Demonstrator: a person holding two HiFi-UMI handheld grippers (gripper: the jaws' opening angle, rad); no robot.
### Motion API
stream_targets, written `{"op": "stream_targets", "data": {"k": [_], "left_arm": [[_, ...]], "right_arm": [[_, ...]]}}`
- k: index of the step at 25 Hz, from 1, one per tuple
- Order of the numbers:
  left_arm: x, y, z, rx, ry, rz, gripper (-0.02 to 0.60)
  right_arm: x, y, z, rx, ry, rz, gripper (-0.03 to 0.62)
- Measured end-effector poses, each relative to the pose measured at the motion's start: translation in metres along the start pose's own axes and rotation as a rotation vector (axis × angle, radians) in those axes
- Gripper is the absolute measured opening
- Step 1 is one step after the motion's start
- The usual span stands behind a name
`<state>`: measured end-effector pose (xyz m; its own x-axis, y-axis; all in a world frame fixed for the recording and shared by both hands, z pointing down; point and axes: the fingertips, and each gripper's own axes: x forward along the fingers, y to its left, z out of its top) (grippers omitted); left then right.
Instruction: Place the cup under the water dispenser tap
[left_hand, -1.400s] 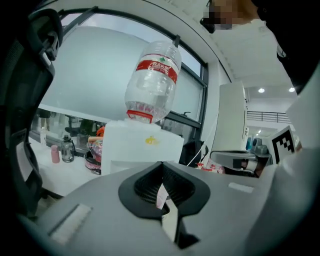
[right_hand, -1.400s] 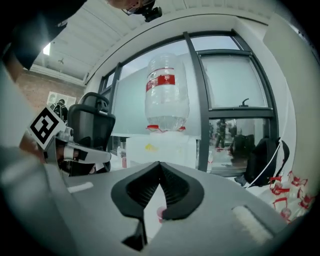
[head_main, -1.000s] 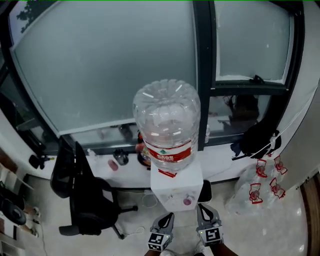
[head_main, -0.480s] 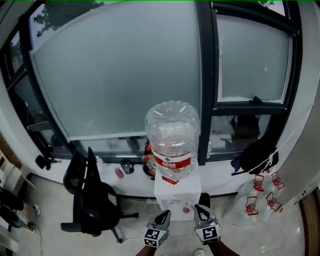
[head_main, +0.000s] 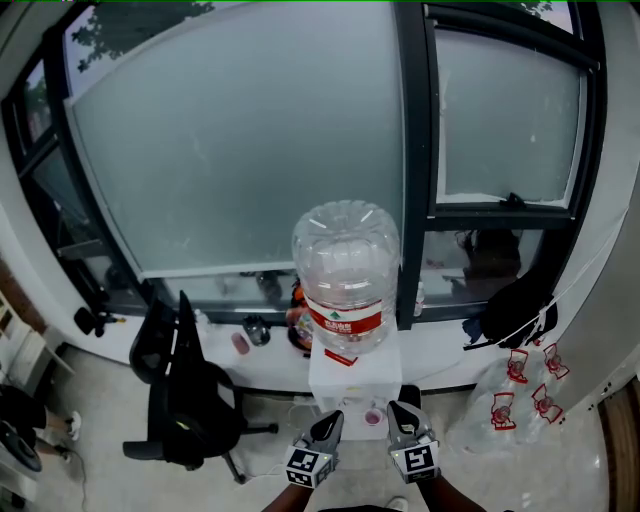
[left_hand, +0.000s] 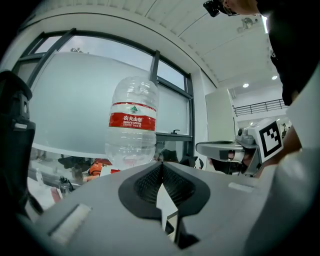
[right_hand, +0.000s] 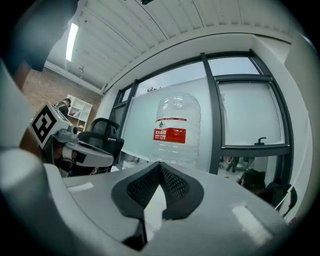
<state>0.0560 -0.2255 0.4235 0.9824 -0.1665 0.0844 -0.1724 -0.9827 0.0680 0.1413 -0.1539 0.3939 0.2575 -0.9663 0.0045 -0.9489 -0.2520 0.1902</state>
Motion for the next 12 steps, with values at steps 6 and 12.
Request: {"op": "stream_targets", "data": {"k": [6,12], "left_arm": [[0.001,0.005,0.006,0.023,0.004,-0.007,0.015],[0.006,0.004,0.012,0.043,-0.020,-0.002,0.015]], "right_arm": [[0.004,-0.006,0.000,0.005,0.004,-0.014,0.002],[0.001,-0.017,-0.002,-0.003,0.020,-0.023,0.002]]}}
